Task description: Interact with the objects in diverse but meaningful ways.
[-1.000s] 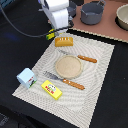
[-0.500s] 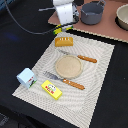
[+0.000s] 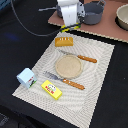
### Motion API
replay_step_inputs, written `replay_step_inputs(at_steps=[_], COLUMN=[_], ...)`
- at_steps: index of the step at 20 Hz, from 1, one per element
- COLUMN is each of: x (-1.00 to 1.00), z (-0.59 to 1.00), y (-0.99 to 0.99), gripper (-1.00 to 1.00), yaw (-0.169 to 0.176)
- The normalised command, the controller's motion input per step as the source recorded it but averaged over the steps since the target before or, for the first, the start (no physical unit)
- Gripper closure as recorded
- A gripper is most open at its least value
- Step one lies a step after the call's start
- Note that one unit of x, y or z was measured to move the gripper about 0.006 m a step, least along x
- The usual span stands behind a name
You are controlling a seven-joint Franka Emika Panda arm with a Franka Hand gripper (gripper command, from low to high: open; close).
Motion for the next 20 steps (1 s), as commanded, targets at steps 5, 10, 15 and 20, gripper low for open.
replay_step_inputs(at_steps=[5,10,15,20], x=[0.89,0.86,0.87,0.64], z=[0.12,0.01,0.00,-0.04], y=[0.28,0.25,0.22,0.18], gripper=[1.00,1.00,1.00,1.00], yaw=[-0.070,-0.075,-0.076,-0.057])
